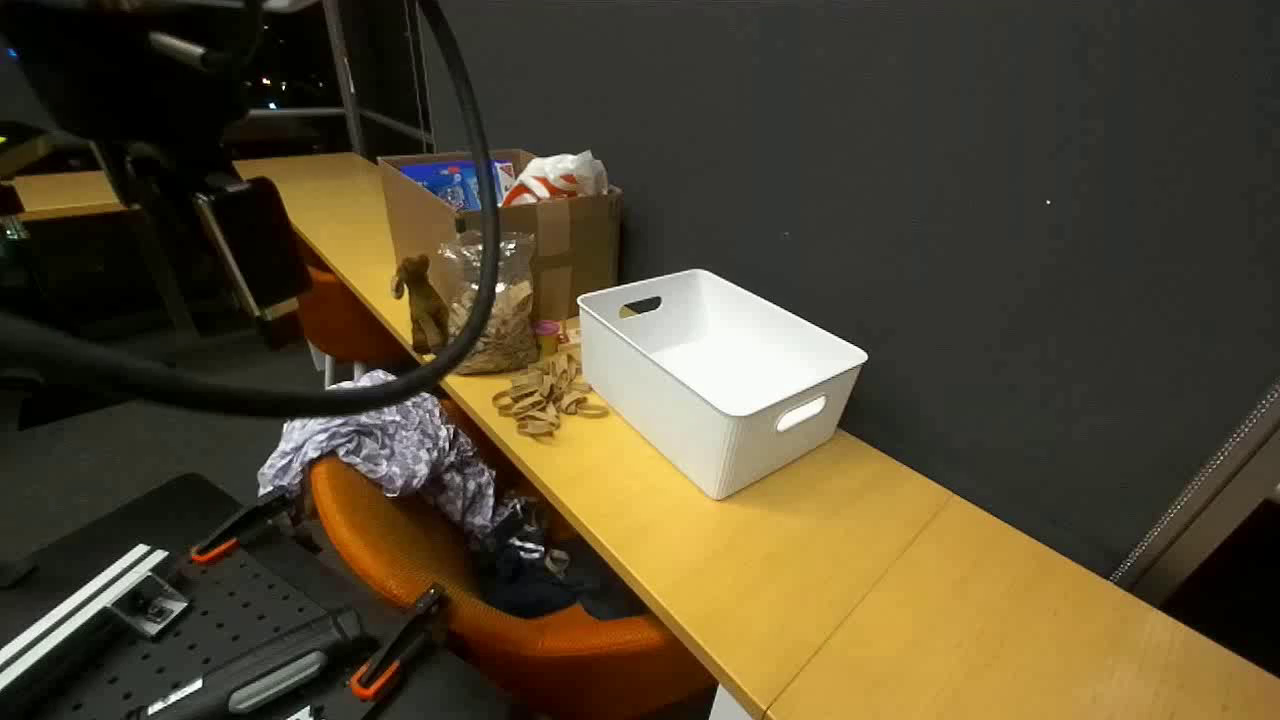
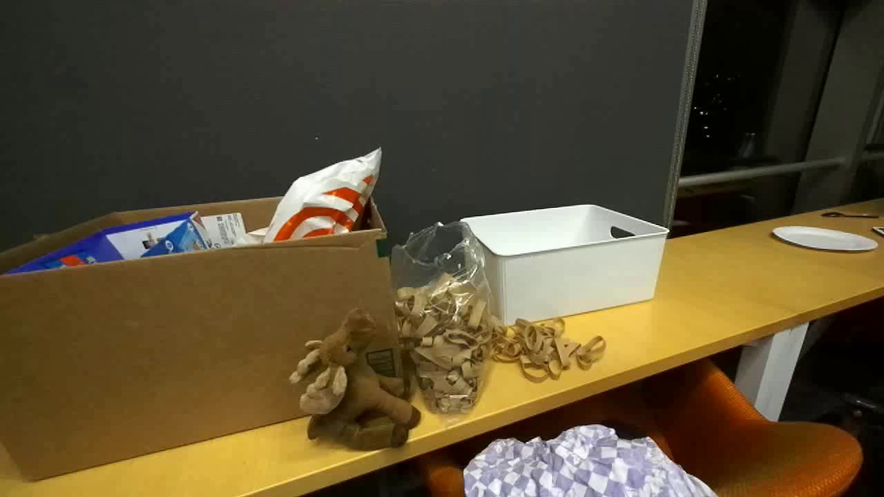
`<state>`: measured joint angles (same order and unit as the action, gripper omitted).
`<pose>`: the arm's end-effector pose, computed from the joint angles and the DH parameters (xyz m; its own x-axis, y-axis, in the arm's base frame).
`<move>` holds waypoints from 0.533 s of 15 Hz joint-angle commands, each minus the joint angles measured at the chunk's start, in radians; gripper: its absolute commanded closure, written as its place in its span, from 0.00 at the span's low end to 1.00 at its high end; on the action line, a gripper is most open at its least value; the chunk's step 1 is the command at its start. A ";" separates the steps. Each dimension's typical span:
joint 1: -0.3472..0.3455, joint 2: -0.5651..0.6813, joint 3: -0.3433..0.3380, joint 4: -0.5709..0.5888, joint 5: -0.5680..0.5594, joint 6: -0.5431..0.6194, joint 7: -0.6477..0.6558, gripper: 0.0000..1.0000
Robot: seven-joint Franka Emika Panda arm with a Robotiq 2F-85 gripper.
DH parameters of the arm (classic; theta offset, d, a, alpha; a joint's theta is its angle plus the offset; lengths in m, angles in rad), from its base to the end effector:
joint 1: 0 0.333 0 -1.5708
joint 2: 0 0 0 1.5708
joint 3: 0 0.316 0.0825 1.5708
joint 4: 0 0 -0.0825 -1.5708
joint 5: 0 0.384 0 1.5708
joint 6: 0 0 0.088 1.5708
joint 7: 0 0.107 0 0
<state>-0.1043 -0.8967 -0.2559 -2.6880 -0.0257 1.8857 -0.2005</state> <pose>0.2786 -0.1097 0.4848 0.9910 -0.0746 0.1110 -0.0570 -0.9864 -0.1542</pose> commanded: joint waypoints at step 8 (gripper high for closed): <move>0.038 0.093 0.029 0.070 0.020 0.045 -0.015 0.00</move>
<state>-0.1026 -0.8947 -0.2533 -2.6847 -0.0257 1.8896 -0.2006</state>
